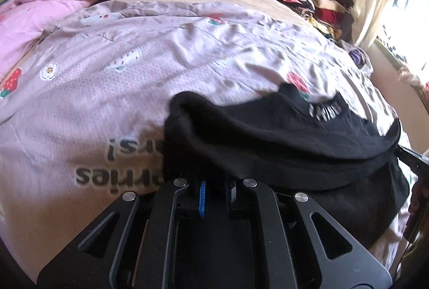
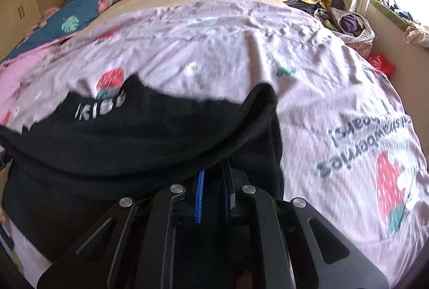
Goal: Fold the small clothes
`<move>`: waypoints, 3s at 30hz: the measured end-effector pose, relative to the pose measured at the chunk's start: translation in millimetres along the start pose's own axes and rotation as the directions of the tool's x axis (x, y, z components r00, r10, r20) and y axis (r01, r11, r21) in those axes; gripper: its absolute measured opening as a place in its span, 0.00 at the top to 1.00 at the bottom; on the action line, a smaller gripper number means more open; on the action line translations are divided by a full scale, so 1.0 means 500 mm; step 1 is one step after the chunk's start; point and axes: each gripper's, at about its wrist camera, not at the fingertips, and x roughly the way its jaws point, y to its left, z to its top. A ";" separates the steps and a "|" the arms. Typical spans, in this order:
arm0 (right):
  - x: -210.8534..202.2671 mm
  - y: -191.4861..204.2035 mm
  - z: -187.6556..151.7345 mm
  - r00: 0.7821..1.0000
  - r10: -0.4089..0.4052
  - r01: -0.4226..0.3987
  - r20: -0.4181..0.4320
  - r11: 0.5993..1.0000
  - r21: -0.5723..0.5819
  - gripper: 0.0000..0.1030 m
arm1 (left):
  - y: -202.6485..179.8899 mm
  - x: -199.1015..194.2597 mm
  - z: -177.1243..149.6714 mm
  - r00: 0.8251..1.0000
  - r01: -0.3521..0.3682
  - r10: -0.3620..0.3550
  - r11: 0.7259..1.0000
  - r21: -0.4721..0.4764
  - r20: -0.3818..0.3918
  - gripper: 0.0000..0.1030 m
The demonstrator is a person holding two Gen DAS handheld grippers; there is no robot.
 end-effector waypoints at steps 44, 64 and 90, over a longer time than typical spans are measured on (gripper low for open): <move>-0.001 -0.099 -0.009 0.999 0.025 -0.030 0.041 0.990 0.137 0.68 | 0.094 -0.041 0.001 0.997 0.050 -0.039 0.987 -0.153 0.071 0.82; -0.118 -0.144 -0.178 0.977 0.212 -0.205 -0.011 0.956 0.211 0.88 | 0.080 -0.095 -0.147 0.965 0.230 -0.249 0.952 -0.202 -0.078 0.79; -0.166 -0.153 -0.234 0.995 0.096 -0.095 0.007 0.968 0.233 0.78 | 0.053 -0.137 -0.189 0.975 0.174 -0.186 0.980 -0.100 -0.124 0.87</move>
